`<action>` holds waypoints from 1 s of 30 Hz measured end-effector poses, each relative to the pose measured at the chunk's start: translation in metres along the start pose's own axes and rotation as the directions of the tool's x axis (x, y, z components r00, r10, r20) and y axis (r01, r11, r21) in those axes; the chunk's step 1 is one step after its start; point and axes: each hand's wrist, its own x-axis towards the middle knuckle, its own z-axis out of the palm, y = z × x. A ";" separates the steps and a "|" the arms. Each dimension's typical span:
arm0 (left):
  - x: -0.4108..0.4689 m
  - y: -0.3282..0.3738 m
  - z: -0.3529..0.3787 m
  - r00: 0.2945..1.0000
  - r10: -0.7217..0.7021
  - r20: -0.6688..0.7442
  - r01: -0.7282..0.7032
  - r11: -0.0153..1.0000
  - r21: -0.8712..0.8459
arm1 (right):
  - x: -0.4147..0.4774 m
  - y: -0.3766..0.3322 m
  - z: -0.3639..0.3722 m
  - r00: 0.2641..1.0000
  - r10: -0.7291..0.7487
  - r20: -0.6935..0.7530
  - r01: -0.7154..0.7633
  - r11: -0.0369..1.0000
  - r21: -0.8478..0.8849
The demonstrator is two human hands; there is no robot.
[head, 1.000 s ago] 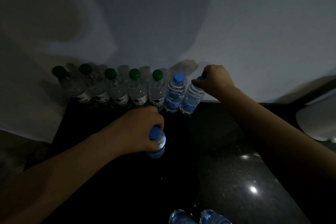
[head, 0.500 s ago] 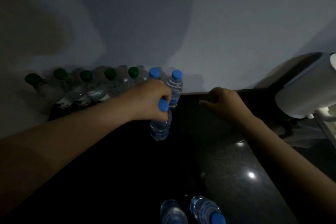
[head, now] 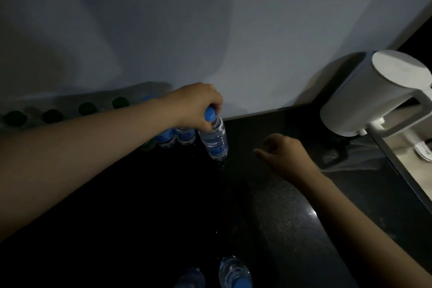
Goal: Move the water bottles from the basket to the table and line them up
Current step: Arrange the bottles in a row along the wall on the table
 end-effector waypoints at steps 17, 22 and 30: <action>0.054 -0.035 -0.003 0.979 0.088 0.184 -0.121 0.977 0.176 | 0.030 0.026 0.028 0.999 -0.018 0.043 0.014 0.996 0.093; 0.057 -0.037 -0.003 0.976 0.110 0.187 -0.147 0.968 0.201 | 0.029 0.030 0.033 0.998 -0.030 0.055 0.025 0.995 0.093; 0.058 -0.044 -0.004 0.979 0.097 0.180 -0.138 0.964 0.228 | 0.029 0.028 0.037 0.997 -0.010 0.077 0.002 0.995 0.101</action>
